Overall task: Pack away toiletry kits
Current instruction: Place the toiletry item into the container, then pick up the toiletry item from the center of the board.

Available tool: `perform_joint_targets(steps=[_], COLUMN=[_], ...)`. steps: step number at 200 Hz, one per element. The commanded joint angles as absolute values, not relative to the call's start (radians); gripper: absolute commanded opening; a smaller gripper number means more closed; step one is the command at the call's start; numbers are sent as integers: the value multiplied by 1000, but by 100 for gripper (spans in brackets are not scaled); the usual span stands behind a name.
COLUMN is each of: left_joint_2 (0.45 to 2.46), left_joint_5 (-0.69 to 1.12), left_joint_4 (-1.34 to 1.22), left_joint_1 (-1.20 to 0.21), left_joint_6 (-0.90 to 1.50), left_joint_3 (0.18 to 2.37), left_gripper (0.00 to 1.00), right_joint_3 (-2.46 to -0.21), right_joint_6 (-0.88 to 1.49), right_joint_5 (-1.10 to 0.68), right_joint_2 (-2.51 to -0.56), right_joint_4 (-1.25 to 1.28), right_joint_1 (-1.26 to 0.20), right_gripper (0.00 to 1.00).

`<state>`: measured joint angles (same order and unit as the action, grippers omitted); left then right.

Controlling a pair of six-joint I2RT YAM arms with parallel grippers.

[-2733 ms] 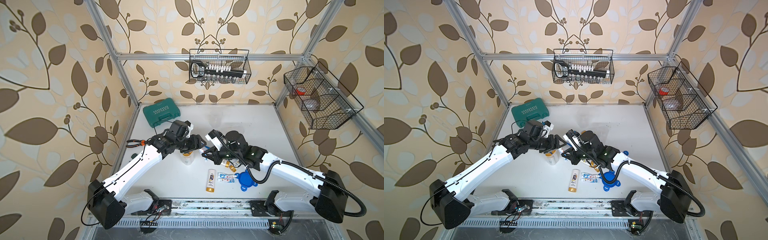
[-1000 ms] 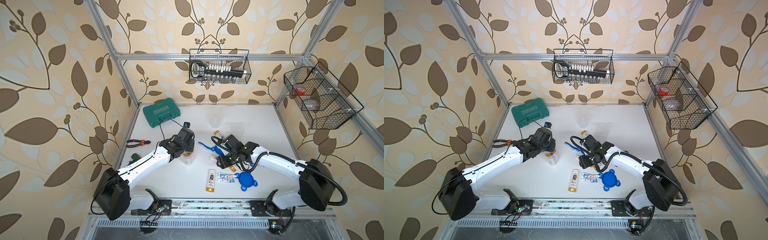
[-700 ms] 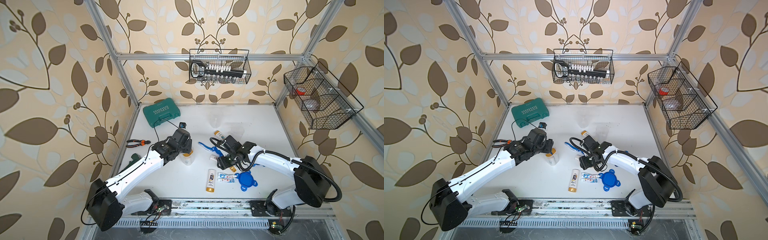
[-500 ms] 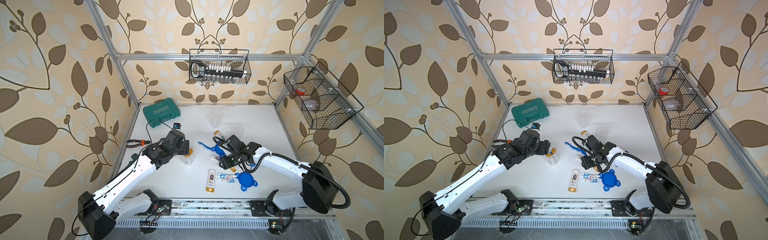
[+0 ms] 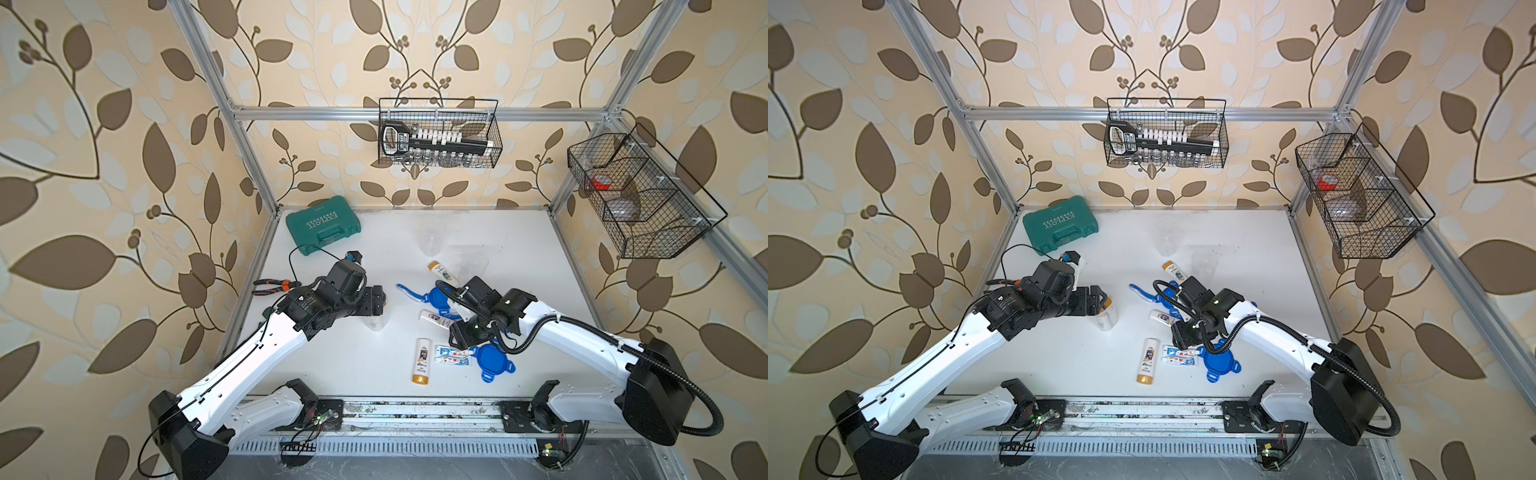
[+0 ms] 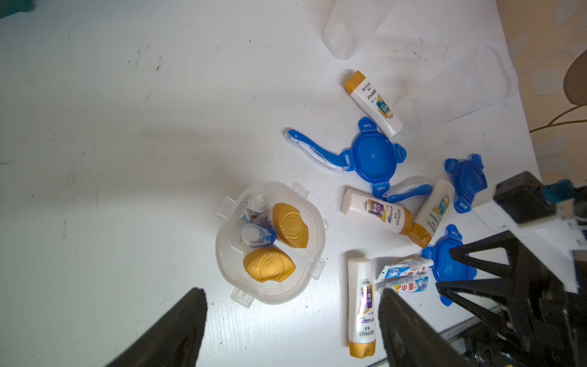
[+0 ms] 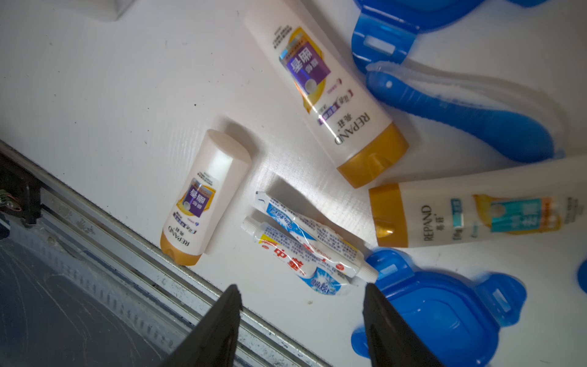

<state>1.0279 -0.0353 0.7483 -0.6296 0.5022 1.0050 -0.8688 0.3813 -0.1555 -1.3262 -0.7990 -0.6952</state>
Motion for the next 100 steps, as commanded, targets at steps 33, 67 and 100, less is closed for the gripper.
perform_joint_targets(steps=[33, 67, 100], left_joint_2=[981, 971, 977], left_joint_5=[1, 14, 41], left_joint_4=[751, 784, 790], left_joint_1=[-638, -636, -628], left_joint_6=[516, 536, 576], left_joint_3=[1025, 1036, 1031], left_gripper=[92, 99, 99], right_joint_3=[-1091, -1163, -1331], right_joint_6=[329, 309, 253], right_joint_5=[-103, -126, -111], right_joint_2=[-1538, -1633, -1813], right_joint_4=[-753, -672, -689], right_joint_1=[-695, -695, -665], right_gripper=[61, 61, 61])
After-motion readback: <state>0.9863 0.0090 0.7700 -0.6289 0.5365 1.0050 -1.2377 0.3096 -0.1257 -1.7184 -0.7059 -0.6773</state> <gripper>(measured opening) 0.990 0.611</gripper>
